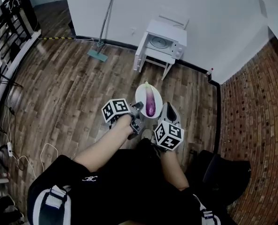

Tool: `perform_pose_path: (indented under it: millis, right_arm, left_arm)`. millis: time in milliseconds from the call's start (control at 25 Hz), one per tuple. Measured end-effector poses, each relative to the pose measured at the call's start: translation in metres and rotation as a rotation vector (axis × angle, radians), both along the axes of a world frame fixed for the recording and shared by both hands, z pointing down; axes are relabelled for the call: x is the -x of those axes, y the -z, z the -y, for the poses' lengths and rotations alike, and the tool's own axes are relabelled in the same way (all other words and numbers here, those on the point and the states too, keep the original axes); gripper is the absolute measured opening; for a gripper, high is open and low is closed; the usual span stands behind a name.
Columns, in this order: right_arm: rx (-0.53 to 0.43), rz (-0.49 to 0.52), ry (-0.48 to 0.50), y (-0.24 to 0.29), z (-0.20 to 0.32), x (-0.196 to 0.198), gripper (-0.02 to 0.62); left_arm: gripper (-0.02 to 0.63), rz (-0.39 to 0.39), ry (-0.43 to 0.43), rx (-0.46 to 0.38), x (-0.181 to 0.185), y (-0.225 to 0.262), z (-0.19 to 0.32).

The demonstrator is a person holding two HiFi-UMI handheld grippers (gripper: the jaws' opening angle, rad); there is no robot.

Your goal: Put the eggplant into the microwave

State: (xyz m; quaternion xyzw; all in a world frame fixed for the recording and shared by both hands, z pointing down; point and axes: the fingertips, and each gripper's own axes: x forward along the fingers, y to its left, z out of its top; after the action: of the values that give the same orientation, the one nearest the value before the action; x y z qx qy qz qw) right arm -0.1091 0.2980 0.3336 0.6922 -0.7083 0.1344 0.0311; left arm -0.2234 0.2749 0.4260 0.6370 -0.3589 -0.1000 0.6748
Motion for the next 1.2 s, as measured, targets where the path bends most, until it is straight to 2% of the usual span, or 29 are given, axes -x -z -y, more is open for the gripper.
perform_pose_path:
  millis: [320,680,920,1200]
  right_arm:
    - [-0.027,-0.002,0.038,0.018,0.107,-0.055,0.014]
    - [-0.019,-0.011,0.072,0.015,0.201,-0.134,0.014]
    - [-0.017,-0.006,0.1,0.011,0.245,-0.173,0.014]
    - [0.005,0.005,0.115,-0.001,0.274,-0.191,0.014]
  left_arm:
    - [0.014,0.008,0.039,-0.007,-0.045,0.008,0.095]
    - [0.014,0.019,0.071,-0.005,-0.12,0.008,0.19]
    - [0.014,0.006,0.105,-0.008,-0.159,0.008,0.231]
    - [0.014,0.029,0.116,0.013,-0.174,-0.004,0.261]
